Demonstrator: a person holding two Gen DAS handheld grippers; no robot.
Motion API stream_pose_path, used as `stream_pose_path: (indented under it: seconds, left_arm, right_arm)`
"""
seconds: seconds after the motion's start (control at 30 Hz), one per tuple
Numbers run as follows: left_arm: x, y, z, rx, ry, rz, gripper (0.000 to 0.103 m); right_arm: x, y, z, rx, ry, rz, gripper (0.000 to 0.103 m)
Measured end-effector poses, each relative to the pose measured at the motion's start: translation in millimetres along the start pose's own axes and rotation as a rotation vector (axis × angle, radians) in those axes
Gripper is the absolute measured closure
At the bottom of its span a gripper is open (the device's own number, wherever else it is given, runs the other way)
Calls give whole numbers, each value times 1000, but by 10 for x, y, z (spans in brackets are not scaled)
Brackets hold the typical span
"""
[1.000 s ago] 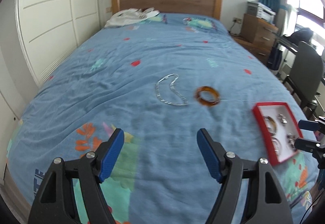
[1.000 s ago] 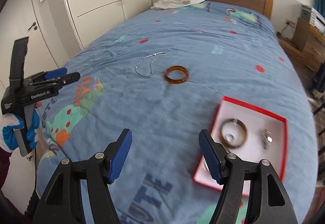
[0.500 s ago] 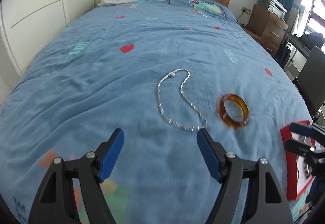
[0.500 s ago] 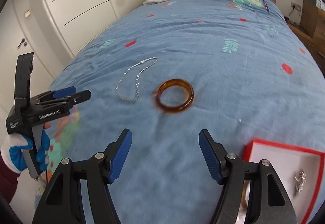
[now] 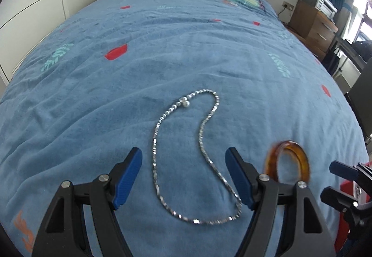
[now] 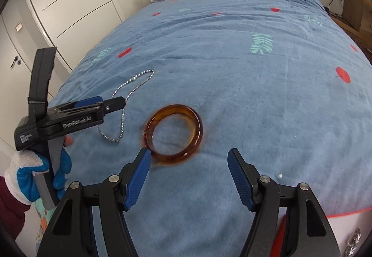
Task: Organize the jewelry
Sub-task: 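Grasp the amber bangle with the right tool while the left tool grasps the silver chain, then carry the amber bangle and silver chain over the red box and lower them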
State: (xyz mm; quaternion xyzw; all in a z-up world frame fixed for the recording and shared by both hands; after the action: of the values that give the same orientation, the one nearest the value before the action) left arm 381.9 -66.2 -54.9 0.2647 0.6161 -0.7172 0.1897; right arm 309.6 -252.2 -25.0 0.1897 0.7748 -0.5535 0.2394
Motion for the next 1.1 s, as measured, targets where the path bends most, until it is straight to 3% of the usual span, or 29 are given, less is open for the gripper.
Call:
stream_pose_path:
  seconds: [0.17, 0.23, 0.3, 0.67, 0.8, 0.9, 0.97, 1.1]
  left_arm:
    - [42, 108, -47, -11, 0, -11, 31]
    - [50, 142, -62, -7, -3, -13, 31]
    - [48, 165, -78, -2, -6, -13, 31]
    - [13, 295, -85, -13, 18, -9, 31]
    - [27, 287, -96, -6, 19, 2, 33]
    - [48, 237, -114, -6, 19, 9, 51]
    - [59, 183, -135, 5, 12, 11, 75]
    - [139, 43, -163, 38, -12, 6, 97]
  right_arm:
    - [-48, 144, -33, -34, 10, 2, 35]
    - [-69, 208, -59, -52, 19, 6, 21]
    - [-91, 269, -85, -50, 29, 15, 15]
    - [-136, 652, -238, -25, 5, -24, 14]
    - [-129, 723, -262, 21, -25, -29, 26]
    - [-106, 684, -281, 20, -36, -20, 26]
    - [-81, 634, -282, 21, -33, -13, 26]
    - [-11, 472, -306, 10, -19, 4, 26]
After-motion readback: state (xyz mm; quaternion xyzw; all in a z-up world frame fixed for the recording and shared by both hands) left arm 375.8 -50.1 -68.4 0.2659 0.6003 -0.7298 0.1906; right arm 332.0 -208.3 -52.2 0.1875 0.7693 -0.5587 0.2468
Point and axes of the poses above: each gripper's, at about its wrist camera, not at the fingertips, and y roughly the way its jaws point, z to its right, x to its underside, the point moved 1 cm from there along y, roughly the way its jaws point, and after that the axes turned 3 degrees about z, right-handed, at the moved point
